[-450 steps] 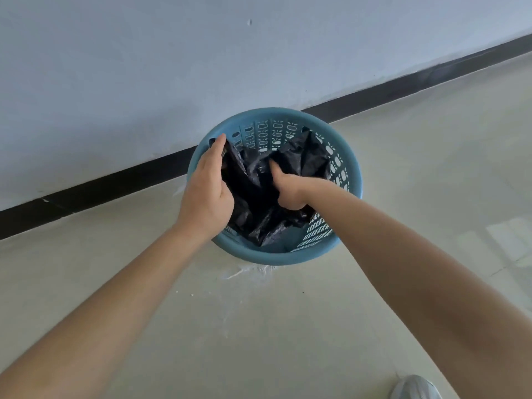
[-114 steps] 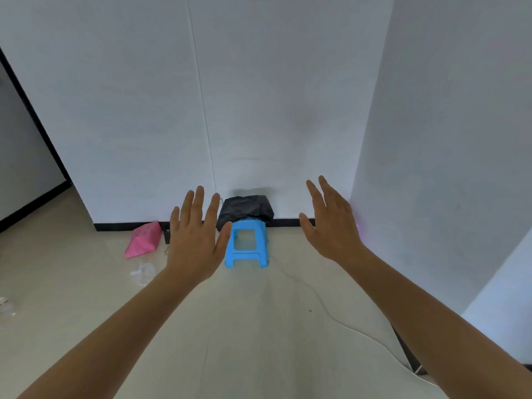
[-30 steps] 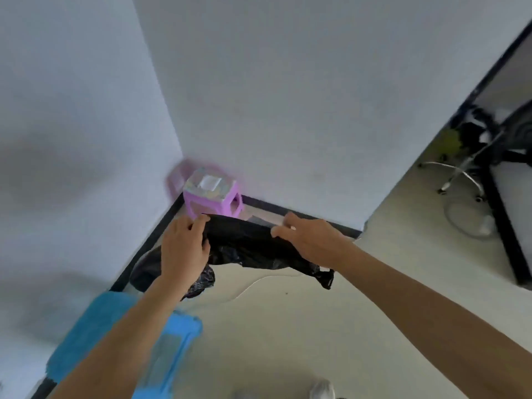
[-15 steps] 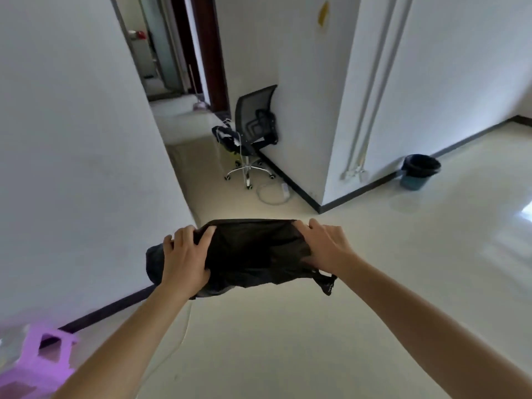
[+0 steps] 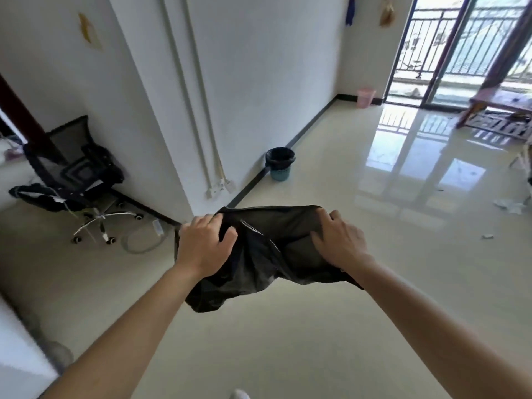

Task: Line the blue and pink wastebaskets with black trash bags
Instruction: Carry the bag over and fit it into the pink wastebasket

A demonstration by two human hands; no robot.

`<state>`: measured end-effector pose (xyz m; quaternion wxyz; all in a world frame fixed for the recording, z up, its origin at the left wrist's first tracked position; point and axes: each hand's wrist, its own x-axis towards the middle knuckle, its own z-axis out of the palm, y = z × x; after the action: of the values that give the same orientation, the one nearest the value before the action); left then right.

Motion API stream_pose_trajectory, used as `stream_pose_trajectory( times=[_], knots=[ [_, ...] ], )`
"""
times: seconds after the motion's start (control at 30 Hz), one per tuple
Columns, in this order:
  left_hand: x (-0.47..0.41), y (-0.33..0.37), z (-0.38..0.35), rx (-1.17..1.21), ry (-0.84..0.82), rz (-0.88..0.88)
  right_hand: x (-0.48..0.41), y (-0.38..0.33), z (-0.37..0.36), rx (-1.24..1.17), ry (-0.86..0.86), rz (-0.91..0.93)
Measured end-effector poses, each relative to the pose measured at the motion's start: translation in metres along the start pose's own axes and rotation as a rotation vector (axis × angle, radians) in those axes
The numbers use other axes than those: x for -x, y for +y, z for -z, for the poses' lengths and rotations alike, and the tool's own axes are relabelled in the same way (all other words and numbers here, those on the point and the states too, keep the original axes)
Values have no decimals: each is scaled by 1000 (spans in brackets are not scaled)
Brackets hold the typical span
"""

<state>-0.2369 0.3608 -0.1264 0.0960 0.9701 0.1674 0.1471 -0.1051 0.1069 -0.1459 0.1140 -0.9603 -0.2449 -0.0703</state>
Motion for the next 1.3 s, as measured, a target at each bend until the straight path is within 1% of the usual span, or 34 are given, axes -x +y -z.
stream_pose_trajectory(
  times=[0.07,0.17,0.23,0.3,0.4,0.5,0.57,0.63,0.7,0.77,0.8,0.83,0.9,0.93,0.97,1.03,1.1,1.2,1.3],
  knots=[
    [-48,23,-26,93,-23,-45,-33,36,-8,-1,-1,-77],
    [-132,52,-73,265,-107,-29,-93,88,-22,4,-29,-169],
    [-189,66,-103,192,-150,-99,-131,117,-23,30,-74,-211],
    [-253,85,-125,91,-122,-165,-174,147,-18,74,-120,-233],
    [-343,119,-143,89,-130,-198,-228,194,-5,244,-158,-233],
    [-429,165,-163,-68,-259,-282,-273,248,3,353,-191,-303],
    [-475,201,-181,-156,-347,-319,-299,285,3,354,-198,-382],
    [-523,242,-208,-187,-379,-359,-331,330,-1,320,-182,-453],
    [-570,284,-237,-184,-355,-424,-370,378,-9,261,-133,-492],
    [-614,327,-264,-144,-289,-466,-413,420,-17,169,-59,-511],
    [-637,349,-278,-89,-273,-445,-436,442,-22,126,-17,-517],
    [-663,372,-290,7,-282,-387,-462,464,-24,101,14,-521],
    [-712,411,-306,245,-347,-250,-510,501,-24,76,40,-521],
    [-738,428,-312,301,-359,-238,-537,521,-22,73,42,-510],
    [-765,443,-316,289,-331,-268,-563,541,-20,75,47,-496],
    [-819,466,-324,182,-209,-374,-619,575,-12,103,59,-475],
    [-867,477,-331,130,-135,-420,-673,598,-5,114,62,-458],
    [-944,483,-362,119,-149,-402,-759,634,-12,154,26,-397],
    [-1023,485,-402,13,-176,-371,-846,673,-25,276,-35,-344]
  ],
)
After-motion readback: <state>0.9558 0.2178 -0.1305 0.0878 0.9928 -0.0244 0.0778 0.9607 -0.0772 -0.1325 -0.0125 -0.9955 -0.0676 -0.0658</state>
